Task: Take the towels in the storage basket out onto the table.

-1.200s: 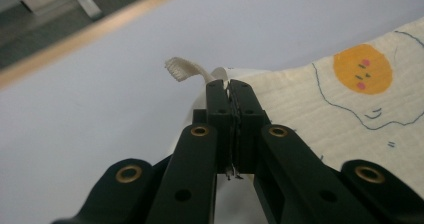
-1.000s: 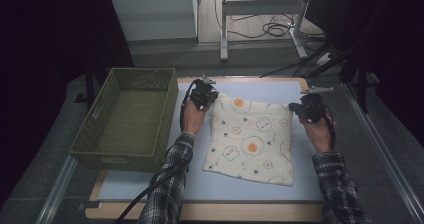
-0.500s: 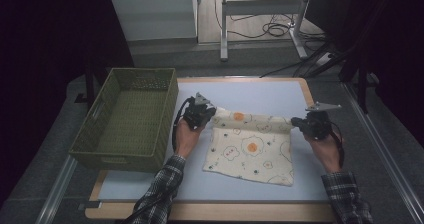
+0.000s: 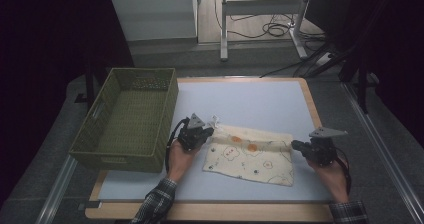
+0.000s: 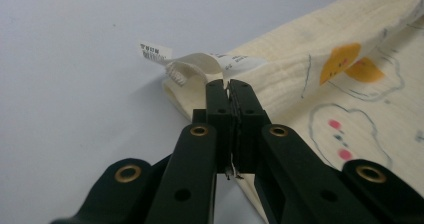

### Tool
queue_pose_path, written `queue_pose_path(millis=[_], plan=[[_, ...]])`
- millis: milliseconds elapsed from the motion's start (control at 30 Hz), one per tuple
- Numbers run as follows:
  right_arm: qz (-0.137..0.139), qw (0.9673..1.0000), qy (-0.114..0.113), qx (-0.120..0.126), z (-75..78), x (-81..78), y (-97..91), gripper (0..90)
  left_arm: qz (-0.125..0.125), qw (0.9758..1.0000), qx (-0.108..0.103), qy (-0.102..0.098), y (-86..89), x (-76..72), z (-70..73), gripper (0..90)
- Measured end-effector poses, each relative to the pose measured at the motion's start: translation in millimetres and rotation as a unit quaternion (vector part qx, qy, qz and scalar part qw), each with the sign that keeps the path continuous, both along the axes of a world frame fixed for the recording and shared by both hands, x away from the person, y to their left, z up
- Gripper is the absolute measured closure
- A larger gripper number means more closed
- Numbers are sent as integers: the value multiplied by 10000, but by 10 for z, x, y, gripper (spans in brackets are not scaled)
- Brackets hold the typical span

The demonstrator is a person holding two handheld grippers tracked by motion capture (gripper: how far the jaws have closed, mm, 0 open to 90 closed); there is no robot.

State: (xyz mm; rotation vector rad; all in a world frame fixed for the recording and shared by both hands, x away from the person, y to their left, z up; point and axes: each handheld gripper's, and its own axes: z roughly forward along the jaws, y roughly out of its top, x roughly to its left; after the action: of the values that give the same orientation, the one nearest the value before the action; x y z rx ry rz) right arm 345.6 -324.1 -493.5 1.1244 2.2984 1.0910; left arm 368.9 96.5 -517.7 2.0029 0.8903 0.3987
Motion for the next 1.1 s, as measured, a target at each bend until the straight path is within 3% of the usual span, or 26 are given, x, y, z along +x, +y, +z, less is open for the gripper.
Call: queue_pose_path(millis=[167, 433, 633, 967, 1000, 1033, 1067, 1100], plan=[[167, 9997, -132, 90, -9, -275, -26, 861, -103, 9998, -176, 51, 76, -240, -40, 885], [354, 9992, -162, 93, -19, -567, 4, 861, -186, 9995, -236, -2, 146, -532, -79, 883], [484, 9988, -47, 78, -87, -719, 24, 860, -280, 9995, -125, 51, 170, -674, -127, 879], [601, 9981, 38, 141, -154, -908, 23, 854, -454, 9985, -202, 225, 196, -826, -228, 875], [601, 9981, 38, 141, -154, -908, 23, 854, -454, 9985, -202, 225, 196, -826, -228, 866], [637, 9977, 132, 181, -182, -932, 18, 822, -502, 9978, -219, 376, 215, -846, -243, 822], [637, 9977, 132, 181, -182, -932, 18, 822, -502, 9978, -219, 376, 215, -846, -243, 758], [654, 9974, 201, 212, -198, -950, 5, 747, -418, 9981, -255, 381, 256, -880, -245, 713]])
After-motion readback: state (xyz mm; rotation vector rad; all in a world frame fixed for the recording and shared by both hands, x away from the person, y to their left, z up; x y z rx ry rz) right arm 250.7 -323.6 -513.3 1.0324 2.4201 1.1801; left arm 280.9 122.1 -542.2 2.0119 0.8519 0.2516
